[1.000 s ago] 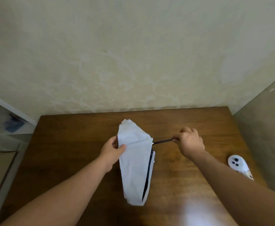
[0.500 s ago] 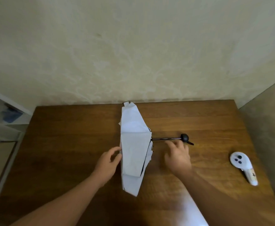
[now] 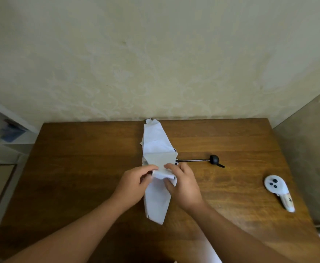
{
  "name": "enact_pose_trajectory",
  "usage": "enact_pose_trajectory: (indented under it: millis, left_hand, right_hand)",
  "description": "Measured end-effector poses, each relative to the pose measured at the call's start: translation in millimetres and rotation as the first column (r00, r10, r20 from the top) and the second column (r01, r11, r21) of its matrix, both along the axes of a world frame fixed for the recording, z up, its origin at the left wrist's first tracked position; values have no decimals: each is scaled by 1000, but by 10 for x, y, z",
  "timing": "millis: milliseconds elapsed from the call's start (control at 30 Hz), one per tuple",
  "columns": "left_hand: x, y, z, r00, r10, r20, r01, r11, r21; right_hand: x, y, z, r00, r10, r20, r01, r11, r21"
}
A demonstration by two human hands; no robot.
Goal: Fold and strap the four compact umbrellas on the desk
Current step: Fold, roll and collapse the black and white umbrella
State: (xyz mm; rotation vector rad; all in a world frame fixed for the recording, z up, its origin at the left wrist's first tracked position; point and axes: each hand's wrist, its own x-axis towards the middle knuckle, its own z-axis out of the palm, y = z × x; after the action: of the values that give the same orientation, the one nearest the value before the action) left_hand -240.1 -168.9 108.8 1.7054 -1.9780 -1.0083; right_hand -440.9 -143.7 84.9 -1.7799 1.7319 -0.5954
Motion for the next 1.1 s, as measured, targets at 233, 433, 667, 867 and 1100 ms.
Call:
enact_pose_trajectory:
  millis: [233,433,667,867,1100]
  left_hand:
    - [-25,-255,157,847,498,-183,-417,838,351]
    - [22,236,-475,709,692,-138,-256,435,863]
    - [-277,289,-486,372,894,-251,65,245,967]
    - [-160,-630,199,266,751,-605,81,608,790]
    - [-41,-795,-107,934,358,-8,-349,917,194]
  right_hand:
    - [-72,-618,549,968,-84,238,59,992,108]
    - [-116,-283,323,731,-457,507,217,860,462]
    - [-59,451,-275,385,-863,327,74,382,921]
    - [-250,352,-365,495,-802,334,135,451,882]
    - [-418,-188,-313,903,-397,163,216,749,626]
